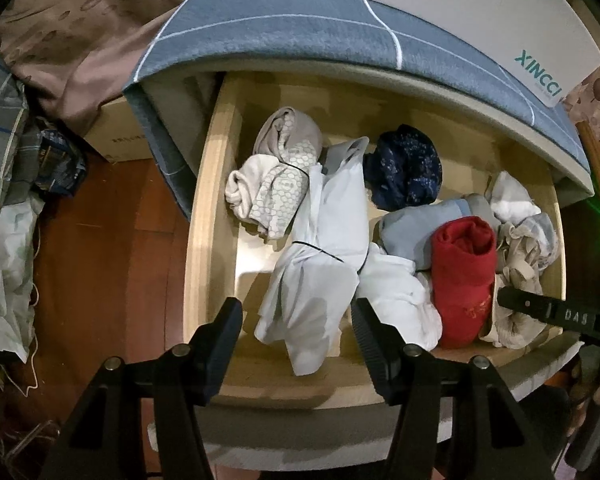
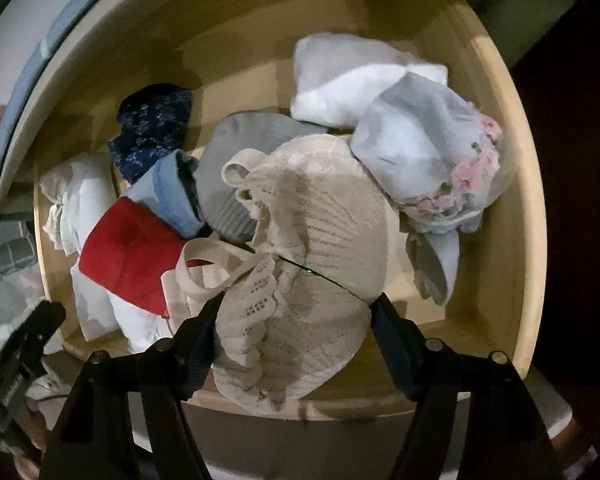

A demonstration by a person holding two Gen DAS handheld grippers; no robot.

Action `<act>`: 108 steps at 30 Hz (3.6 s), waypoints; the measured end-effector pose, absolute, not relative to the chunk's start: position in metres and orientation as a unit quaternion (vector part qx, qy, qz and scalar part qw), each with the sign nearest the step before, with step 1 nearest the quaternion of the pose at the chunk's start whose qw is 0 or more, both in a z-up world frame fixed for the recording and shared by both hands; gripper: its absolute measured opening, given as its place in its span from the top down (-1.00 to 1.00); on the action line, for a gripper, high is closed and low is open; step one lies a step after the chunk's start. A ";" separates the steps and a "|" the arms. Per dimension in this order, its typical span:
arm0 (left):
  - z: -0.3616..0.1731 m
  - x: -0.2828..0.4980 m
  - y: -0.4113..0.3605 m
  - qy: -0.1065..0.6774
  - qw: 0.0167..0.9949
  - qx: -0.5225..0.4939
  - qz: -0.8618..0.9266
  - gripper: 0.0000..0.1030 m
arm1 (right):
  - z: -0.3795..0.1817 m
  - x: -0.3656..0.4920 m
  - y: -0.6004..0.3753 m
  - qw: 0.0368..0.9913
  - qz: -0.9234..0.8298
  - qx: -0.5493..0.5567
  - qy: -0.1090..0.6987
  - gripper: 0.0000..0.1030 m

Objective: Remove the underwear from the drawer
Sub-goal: 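Grasp the cream lace bra with the right tool while the left tool grasps the white rolled underwear, then lift the white rolled underwear with the left tool into the white box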

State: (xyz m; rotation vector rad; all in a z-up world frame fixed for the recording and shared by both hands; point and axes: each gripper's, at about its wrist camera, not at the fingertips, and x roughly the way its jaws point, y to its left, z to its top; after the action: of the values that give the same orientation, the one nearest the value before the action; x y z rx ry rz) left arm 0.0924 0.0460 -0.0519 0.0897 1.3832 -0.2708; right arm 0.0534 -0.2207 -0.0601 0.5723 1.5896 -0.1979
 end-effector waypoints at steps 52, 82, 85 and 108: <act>-0.120 0.114 -0.012 0.710 0.687 0.100 -0.118 0.01 | -0.067 0.025 -0.220 0.697 -0.103 0.090 0.704 -0.17; -0.011 0.081 0.010 0.660 0.725 0.081 -0.178 0.31 | -0.044 0.009 -0.231 0.729 -0.127 0.089 0.666 0.05; 0.000 0.077 0.016 0.663 0.721 0.083 -0.186 0.31 | -0.043 0.011 -0.232 0.729 -0.128 0.090 0.666 0.05; 0.124 0.054 0.024 0.560 0.792 0.097 -0.225 0.32 | -0.045 0.011 -0.232 0.726 -0.128 0.097 0.669 0.05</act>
State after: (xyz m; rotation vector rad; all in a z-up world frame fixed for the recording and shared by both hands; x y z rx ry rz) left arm 0.0538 0.0238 0.1237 0.2097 1.2047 -0.4834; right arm 0.0108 -0.2322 -0.0452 0.2135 1.4751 -0.2822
